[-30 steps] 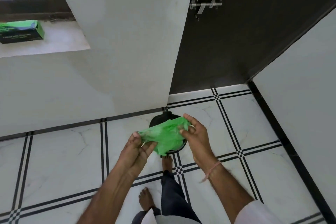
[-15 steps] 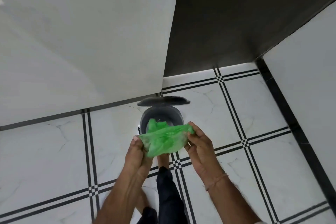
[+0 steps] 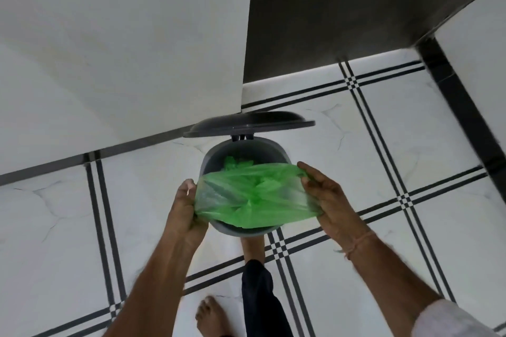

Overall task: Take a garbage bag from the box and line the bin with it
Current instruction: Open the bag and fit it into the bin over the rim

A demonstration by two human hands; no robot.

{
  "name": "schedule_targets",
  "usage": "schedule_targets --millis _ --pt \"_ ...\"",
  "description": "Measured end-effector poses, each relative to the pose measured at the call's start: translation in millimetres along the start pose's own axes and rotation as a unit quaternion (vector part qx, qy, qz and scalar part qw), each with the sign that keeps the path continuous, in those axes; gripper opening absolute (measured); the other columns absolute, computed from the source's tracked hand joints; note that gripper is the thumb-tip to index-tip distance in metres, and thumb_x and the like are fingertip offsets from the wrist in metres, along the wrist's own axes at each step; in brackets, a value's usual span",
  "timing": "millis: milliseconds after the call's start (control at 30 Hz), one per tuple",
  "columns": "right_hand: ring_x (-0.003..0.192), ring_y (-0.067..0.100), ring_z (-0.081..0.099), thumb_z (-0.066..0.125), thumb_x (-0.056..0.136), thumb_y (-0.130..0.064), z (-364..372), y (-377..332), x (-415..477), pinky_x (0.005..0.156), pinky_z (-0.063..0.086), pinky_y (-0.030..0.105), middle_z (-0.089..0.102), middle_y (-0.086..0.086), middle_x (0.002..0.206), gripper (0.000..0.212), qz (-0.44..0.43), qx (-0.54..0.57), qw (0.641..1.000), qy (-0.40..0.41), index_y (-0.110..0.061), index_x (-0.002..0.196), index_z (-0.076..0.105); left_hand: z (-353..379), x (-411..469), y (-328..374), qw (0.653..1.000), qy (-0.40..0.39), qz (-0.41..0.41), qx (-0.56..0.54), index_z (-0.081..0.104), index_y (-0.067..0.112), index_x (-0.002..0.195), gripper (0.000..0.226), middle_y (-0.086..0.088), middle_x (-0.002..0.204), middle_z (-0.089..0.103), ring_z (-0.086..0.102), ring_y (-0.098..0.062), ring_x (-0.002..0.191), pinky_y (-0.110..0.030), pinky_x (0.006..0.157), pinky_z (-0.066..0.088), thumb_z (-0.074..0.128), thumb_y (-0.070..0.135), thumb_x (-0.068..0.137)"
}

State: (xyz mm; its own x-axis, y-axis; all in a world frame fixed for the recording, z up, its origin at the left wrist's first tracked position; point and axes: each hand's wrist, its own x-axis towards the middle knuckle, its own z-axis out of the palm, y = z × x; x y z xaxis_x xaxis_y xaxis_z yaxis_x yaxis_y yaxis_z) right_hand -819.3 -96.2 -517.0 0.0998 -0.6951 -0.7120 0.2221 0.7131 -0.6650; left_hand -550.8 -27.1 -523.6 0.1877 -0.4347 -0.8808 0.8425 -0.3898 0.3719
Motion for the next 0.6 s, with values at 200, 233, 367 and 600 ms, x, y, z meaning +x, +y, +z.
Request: schedule_targets --millis 200,233,367,600 --pt "0.121 0.024 0.069 0.067 0.095 -0.006 -5.5 27.5 44.1 0.094 0.058 0.037 0.072 0.009 0.131 0.040 -0.057 -0.151 0.984 -0.072 -0.012 0.134 0.066 -23.7 51.2 -17.7 0.989 -0.051 0.070 0.119 0.065 0.011 0.131 0.031 -0.006 0.126 0.073 0.071 -0.025 0.111 -0.042 0.086 0.063 0.047 0.021 0.108" --pt "0.118 0.019 0.070 0.064 0.096 0.000 -6.8 32.1 52.5 0.091 0.058 0.031 0.075 0.006 0.126 0.035 -0.077 -0.158 0.982 -0.064 -0.007 0.130 0.068 -24.9 60.2 -16.6 0.987 -0.049 0.087 0.122 0.064 0.012 0.133 0.032 -0.006 0.126 0.074 0.072 -0.023 0.109 -0.040 0.084 0.063 0.047 0.020 0.107" --pt "0.113 0.004 0.070 0.055 0.098 0.009 -7.1 37.2 79.2 0.097 0.054 0.026 0.078 -0.009 0.115 0.037 -0.140 -0.250 0.958 -0.006 -0.010 0.124 0.072 -26.5 81.1 -6.2 0.965 -0.033 0.162 0.204 0.059 0.015 0.143 0.039 -0.003 0.131 0.070 0.075 -0.009 0.099 -0.028 0.080 0.062 0.051 0.008 0.106" --pt "0.119 0.027 0.068 0.062 0.095 -0.007 9.0 45.4 85.3 0.091 0.058 0.038 0.053 -0.005 0.154 0.062 -0.329 -0.624 0.708 0.034 -0.029 0.151 0.050 -36.0 93.2 -17.9 0.811 0.000 0.325 0.487 0.045 0.038 0.153 0.062 0.013 0.154 0.051 0.052 -0.015 0.140 -0.044 0.115 0.045 0.060 0.034 0.092"
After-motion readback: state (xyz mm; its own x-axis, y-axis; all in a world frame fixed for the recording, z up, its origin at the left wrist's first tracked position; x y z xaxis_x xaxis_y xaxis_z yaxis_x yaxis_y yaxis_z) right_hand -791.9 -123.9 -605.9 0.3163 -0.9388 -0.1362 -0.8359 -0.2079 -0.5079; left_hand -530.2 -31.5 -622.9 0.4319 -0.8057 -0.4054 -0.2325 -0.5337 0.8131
